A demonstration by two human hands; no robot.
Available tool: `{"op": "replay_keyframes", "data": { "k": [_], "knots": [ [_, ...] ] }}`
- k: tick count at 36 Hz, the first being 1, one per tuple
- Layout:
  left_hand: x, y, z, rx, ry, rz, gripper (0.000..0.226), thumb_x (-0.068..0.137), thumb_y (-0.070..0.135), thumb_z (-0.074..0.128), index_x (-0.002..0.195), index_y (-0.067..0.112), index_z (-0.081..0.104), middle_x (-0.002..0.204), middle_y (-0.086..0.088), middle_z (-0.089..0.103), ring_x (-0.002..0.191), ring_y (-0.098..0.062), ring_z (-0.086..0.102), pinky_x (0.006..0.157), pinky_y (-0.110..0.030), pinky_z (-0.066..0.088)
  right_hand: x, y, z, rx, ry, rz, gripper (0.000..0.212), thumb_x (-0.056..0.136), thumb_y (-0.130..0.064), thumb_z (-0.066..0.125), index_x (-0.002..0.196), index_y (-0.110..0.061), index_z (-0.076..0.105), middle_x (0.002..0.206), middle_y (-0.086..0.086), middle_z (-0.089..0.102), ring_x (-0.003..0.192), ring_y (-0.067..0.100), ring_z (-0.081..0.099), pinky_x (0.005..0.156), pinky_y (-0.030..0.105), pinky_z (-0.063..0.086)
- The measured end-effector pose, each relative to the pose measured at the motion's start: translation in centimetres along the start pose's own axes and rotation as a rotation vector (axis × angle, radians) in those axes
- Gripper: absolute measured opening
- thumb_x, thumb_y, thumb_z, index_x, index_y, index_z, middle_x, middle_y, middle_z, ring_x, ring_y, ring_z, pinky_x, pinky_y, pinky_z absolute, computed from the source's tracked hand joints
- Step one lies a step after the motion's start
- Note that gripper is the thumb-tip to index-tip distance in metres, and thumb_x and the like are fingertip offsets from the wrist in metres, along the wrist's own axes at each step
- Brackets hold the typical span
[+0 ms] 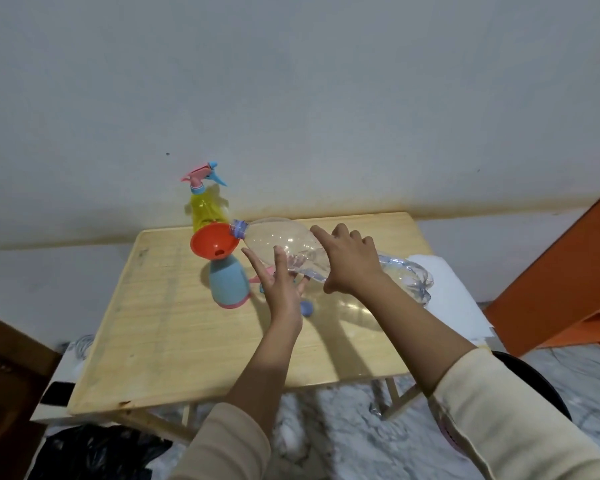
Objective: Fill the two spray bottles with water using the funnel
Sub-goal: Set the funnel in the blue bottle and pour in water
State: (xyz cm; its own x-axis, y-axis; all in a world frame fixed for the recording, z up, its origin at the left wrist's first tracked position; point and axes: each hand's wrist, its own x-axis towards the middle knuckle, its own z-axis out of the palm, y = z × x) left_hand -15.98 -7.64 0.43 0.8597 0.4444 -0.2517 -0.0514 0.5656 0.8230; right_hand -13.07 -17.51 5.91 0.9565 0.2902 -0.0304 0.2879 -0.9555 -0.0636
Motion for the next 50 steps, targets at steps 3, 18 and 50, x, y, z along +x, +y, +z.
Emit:
{"op": "replay_keyframes", "data": {
  "k": [3,18,50],
  "knots": [
    [0.0,0.0,0.3,-0.051,-0.003,-0.008,0.072,0.094,0.040,0.052,0.143,0.055,0.002,0.149,0.009,0.033,0.122,-0.026,0.054,0.096,-0.050,0.046,0.2,-0.1,-0.5,-0.035,0.001,-0.005,0.095,0.061,-0.022,0.079,0.138,-0.031,0.024,0.126,0.008,0.040,0.110,0.031,0.046,0.090,0.039,0.035],
    [-0.4,0.7,0.7,-0.143,0.025,-0.046,0.067,0.095,0.040,0.050,0.144,0.053,0.007,0.153,0.004,0.030,0.125,-0.030,0.052,0.099,-0.049,0.043,0.4,-0.8,-1.4,-0.117,0.031,-0.028,0.089,0.062,-0.021,0.078,0.135,-0.029,0.027,0.127,0.009,0.040,0.113,0.032,0.044,0.091,0.041,0.034],
    [-1.5,1.2,1.5,-0.239,0.020,-0.136,0.066,0.096,0.041,0.048,0.146,0.050,0.006,0.156,-0.003,0.025,0.132,-0.035,0.042,0.091,-0.045,0.044,-0.1,-1.0,-2.7,-0.200,0.058,-0.049,0.081,0.067,-0.023,0.073,0.134,-0.026,0.029,0.128,0.011,0.039,0.116,0.033,0.042,0.094,0.041,0.033]
  ]
}}
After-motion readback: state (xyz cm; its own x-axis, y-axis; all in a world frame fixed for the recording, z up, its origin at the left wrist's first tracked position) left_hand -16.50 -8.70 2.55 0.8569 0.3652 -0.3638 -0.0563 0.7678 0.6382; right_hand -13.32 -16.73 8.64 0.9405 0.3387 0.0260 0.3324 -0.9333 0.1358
